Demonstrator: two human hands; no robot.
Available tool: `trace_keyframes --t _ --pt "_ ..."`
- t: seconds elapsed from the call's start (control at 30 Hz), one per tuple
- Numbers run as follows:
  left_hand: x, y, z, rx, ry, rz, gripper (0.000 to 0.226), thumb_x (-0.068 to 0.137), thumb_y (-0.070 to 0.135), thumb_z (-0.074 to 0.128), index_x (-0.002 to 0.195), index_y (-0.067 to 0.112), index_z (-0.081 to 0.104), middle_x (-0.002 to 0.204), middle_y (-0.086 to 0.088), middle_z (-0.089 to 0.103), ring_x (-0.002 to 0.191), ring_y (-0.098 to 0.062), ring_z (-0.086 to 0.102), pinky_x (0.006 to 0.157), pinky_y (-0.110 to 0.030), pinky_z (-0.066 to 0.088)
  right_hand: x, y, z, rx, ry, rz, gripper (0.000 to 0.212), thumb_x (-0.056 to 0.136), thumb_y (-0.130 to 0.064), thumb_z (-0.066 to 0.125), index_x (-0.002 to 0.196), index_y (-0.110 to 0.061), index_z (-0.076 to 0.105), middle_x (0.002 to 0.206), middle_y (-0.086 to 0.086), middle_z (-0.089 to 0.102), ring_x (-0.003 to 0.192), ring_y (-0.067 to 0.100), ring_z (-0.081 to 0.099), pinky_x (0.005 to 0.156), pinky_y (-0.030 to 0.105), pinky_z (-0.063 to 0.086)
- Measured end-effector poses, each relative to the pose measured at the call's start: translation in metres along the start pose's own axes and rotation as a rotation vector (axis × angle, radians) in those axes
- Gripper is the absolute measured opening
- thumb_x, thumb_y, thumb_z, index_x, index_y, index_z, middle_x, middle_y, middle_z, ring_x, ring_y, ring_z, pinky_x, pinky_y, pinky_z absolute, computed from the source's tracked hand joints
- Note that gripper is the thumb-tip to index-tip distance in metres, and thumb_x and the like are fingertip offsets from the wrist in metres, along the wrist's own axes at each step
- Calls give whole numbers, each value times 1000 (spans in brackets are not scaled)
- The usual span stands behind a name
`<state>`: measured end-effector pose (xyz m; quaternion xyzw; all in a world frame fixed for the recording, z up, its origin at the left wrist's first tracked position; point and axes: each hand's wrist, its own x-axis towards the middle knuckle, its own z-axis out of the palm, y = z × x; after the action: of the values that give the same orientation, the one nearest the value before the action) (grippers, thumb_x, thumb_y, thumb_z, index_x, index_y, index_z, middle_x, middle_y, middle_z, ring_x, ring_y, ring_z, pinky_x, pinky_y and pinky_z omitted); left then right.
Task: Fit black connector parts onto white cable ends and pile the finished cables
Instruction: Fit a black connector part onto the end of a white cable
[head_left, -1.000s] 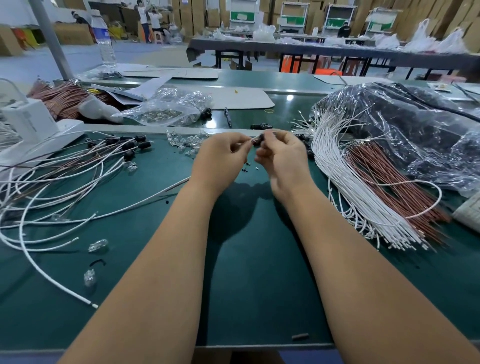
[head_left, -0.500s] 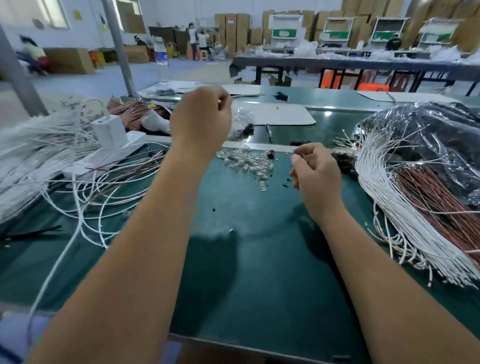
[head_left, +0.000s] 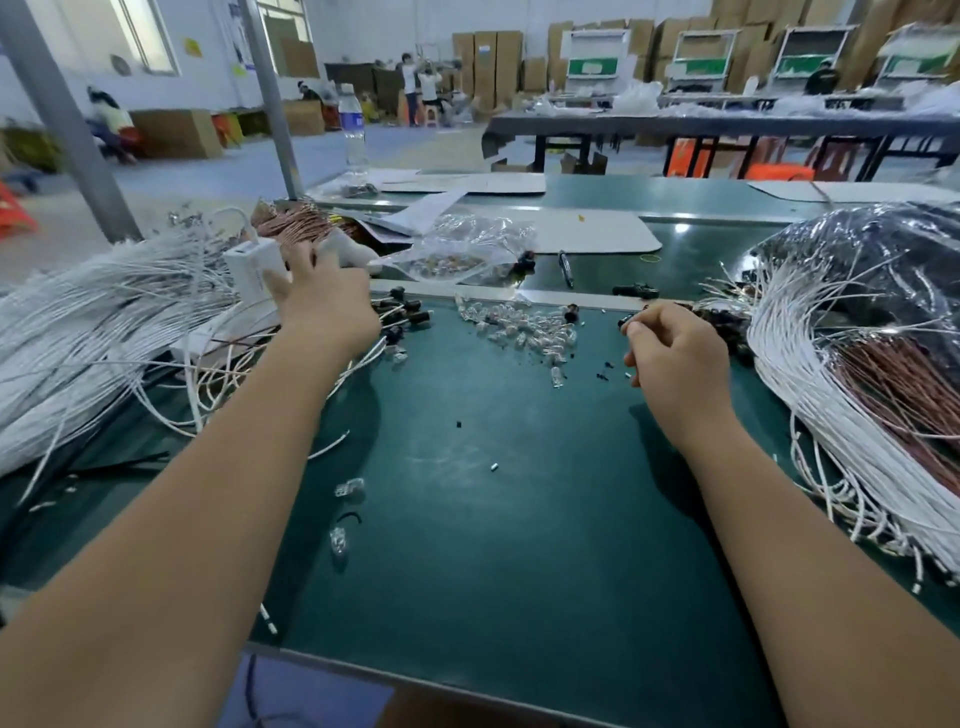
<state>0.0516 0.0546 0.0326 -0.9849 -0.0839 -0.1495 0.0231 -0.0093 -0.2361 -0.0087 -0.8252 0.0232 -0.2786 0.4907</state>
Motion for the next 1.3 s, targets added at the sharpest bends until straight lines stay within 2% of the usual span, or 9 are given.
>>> trace_keyframes --t 0.17,0.27,0.37,0.73,0.9,1.03,1.17,1.23,1.3 --pt "-13 75 -18 -125 150 248 41 87 25 48 127 27 58 148 -8 37 140 -30 17 109 -54 17 8 7 -21 -386 136 -9 15 92 -14 47 93 -14 62 92 5 62 85 26 53 69 32 38" --pt "-34 130 -13 -311 64 404 36 90 29 47 124 31 60 145 -1 42 140 -27 18 111 -54 15 11 15 -39 -705 159 31 26 87 -8 48 109 -8 62 114 17 57 106 33 48 88 39 38" --pt "-58 171 0 -416 -55 500 36 91 29 46 124 35 58 142 3 45 140 -22 18 110 -48 17 10 20 -53 -890 175 255 38 81 -11 49 119 -7 55 129 23 48 117 37 41 98 44 32" --pt "-71 185 33 -557 -106 532 32 95 36 46 124 33 58 139 3 47 140 -19 15 111 -41 13 17 32 -61 -960 244 313 21 88 -8 53 107 -5 60 123 20 56 114 37 47 93 40 38" --pt "-73 181 32 -736 -54 466 26 93 27 51 115 29 64 130 3 52 136 -18 19 108 -37 14 15 30 -61 -818 371 244 19 87 -3 50 102 -5 61 115 18 61 108 35 49 85 38 37" --pt "-75 180 28 -839 -19 419 25 94 20 50 109 28 67 123 6 58 130 -20 26 103 -34 17 17 20 -63 -697 436 143 16 83 -1 49 90 -7 62 97 11 62 85 26 51 63 28 32" --pt "-82 179 22 -1012 34 498 24 94 14 51 106 22 71 109 7 66 113 -10 44 94 -22 30 25 9 -54 -101 303 284 11 84 -1 52 79 -10 55 71 3 55 54 11 45 46 22 31" --pt "-86 182 17 -1183 -66 526 24 96 15 50 110 20 68 107 6 68 94 2 56 84 -14 40 25 1 -48 391 250 425 18 86 4 53 73 -8 49 61 6 48 43 11 42 40 21 30" --pt "-90 187 12 -1345 -236 504 24 99 17 46 116 22 62 103 5 69 95 -5 62 88 -20 46 25 -3 -43 754 191 520 24 87 8 52 70 -8 47 56 4 44 36 8 42 36 18 32"
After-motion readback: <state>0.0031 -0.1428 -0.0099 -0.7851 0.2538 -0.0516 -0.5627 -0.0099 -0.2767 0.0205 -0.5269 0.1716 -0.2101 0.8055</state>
